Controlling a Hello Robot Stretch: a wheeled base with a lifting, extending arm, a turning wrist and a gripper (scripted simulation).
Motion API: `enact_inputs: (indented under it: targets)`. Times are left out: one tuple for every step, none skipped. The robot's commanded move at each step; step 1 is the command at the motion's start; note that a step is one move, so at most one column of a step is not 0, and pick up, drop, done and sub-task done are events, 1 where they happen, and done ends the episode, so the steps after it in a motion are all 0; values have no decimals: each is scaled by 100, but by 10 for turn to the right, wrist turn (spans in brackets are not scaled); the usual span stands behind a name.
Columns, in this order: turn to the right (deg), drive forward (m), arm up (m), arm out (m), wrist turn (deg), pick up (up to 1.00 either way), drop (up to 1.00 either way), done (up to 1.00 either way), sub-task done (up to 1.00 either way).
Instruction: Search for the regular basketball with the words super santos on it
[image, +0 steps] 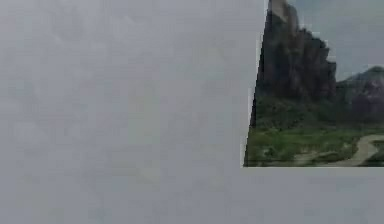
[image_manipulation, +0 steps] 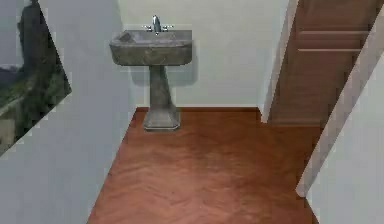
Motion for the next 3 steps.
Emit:
enact_inputs:
  targets:
    - [450,0,0,0,0,0,0,0,0]
    - [450,0,0,0,0,0,0,0,0]
    - [120,0,0,0,0,0,0,0,0]
